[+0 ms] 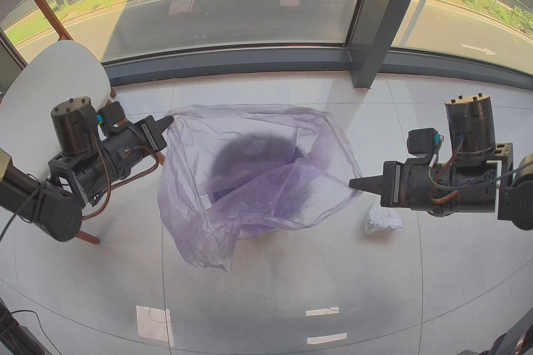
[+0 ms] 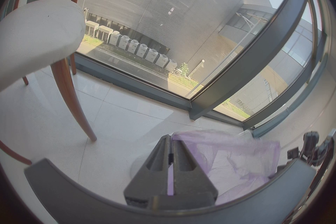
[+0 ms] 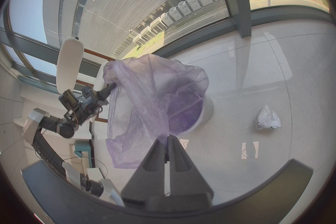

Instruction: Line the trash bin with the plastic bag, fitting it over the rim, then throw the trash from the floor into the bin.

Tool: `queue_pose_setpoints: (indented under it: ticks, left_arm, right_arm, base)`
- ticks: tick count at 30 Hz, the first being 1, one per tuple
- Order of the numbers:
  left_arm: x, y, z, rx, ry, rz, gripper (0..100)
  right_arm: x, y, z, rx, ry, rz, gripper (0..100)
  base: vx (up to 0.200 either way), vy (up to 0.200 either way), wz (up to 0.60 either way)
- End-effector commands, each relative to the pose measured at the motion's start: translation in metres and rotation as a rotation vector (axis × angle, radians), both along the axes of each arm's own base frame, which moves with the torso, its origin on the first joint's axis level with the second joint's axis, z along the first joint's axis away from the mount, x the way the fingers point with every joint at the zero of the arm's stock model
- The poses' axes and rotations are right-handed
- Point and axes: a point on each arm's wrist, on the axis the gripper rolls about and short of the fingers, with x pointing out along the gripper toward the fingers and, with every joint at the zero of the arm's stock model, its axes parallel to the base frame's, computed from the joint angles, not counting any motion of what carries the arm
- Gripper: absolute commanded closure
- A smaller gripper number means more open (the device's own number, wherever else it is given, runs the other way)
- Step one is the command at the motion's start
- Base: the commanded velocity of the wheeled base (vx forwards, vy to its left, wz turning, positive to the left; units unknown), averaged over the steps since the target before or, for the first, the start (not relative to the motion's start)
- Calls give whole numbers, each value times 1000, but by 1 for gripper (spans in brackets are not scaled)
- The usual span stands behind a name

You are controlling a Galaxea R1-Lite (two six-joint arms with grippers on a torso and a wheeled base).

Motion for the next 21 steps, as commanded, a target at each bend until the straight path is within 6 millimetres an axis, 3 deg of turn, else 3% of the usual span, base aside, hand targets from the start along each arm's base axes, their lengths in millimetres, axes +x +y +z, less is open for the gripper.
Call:
queue_pose_setpoints:
  ticks: [1,5,10,19,21]
  left_arm:
    - [-20,6,62,-64,-79,-3,100]
    - [-32,6,76,-61,-70,-22,100]
    - [-36,5,54,-22,-11,-68,100]
    - [-37,5,57,6,-12,-184,100]
    - [-37,4,57,6,-12,-187,100]
  right_arm:
    - [-23,-23,3,-19,14,27,100]
    - [-33,-35,1,-68,51,62,100]
    - [-34,-36,-12,-114,74,101,100]
    - [-28,-31,-15,-132,67,121,100]
    - [-28,-31,-16,-133,70,121,100]
  base:
    - [0,0,0]
    - [0,0,0]
    - [0,0,0]
    - [0,0,0]
    - [200,0,0]
